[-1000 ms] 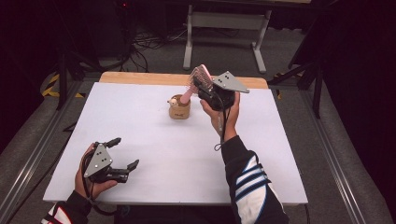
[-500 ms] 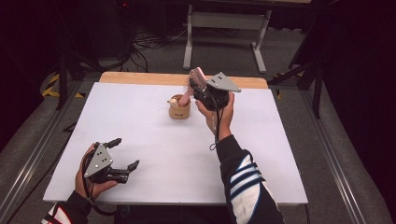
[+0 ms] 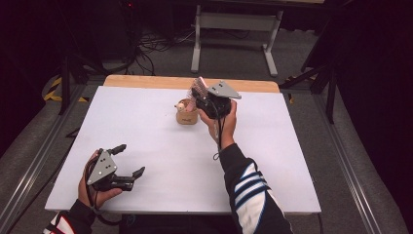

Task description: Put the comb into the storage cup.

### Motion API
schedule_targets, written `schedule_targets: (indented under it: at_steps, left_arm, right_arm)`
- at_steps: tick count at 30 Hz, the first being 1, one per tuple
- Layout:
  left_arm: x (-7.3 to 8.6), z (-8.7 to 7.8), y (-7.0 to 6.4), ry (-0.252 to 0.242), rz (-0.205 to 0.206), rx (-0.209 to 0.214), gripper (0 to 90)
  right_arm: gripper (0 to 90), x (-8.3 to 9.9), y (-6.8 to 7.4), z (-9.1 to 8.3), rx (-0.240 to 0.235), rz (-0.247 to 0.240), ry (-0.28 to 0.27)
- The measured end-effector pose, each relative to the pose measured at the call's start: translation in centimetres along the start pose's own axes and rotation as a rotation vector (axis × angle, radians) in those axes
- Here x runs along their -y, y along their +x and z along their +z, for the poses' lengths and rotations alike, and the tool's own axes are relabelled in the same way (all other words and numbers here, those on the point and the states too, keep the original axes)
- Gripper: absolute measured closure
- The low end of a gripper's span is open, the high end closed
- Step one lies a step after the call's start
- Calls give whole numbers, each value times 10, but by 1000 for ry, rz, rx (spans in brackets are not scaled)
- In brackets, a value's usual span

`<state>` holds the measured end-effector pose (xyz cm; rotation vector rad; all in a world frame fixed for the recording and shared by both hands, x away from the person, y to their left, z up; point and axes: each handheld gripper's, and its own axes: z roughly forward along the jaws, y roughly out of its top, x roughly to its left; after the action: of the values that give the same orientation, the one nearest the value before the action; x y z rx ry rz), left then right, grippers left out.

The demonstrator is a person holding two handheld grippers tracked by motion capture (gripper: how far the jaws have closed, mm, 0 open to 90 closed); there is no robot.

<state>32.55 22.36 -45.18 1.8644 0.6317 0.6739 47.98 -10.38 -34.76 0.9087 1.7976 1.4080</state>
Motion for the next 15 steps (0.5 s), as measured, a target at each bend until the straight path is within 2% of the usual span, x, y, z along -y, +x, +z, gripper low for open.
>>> schedule_targets:
  at_steps: [15]
  left_arm:
    - [0, 1, 0, 8, -1, 3, 73]
  right_arm:
    - [630, 9, 2, 6, -15, 25, 31]
